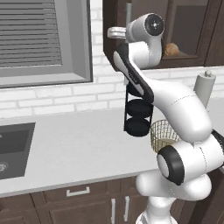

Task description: Open the cabinet, pick up the bread from the cabinet and place it in the basket. Then move the basket to the dining counter.

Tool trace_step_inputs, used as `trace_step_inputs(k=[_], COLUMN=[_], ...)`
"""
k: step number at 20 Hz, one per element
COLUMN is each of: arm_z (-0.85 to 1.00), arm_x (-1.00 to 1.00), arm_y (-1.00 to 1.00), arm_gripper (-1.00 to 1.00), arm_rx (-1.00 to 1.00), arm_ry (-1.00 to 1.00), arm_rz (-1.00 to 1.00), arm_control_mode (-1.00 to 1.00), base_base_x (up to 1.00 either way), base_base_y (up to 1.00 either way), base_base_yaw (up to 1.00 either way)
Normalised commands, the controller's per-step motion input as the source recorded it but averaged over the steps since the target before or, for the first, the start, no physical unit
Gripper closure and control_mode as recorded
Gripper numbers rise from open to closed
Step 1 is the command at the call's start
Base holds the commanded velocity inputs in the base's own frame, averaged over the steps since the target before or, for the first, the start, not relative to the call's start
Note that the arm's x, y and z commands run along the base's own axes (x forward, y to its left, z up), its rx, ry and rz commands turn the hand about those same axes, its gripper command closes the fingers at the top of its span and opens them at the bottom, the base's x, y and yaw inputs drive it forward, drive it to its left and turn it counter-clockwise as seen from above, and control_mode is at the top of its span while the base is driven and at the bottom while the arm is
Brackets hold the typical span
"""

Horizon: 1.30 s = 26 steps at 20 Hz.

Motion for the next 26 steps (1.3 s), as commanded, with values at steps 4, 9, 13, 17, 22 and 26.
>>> trace_step_inputs(k=[4,9,13,17,22,26], arm_z=[-0.08,-0.16,0.01,0.11,0.21,0.27], arm_x=[0.15,0.05,-0.12,-0.74,-1.00,-1.00], arm_y=[0.00,0.00,0.00,-0.02,-0.36,-0.59], arm_gripper=[1.00,1.00,1.00,1.00,1.00,1.00], arm_rx=[0.00,0.00,0.00,0.00,0.00,0.01], arm_ry=[-0.02,-0.08,-0.05,-0.02,-0.01,-0.02], arm_rz=[0.00,0.00,0.00,0.00,0.00,0.00], arm_control_mode=[-1.00,-1.00,-1.00,-1.00,-1.00,-1.00], base_base_x=[0.00,0.00,0.00,0.00,0.00,0.00], base_base_y=[0.00,0.00,0.00,0.00,0.00,0.00], base_base_yaw=[0.00,0.00,0.00,0.00,0.00,0.00])
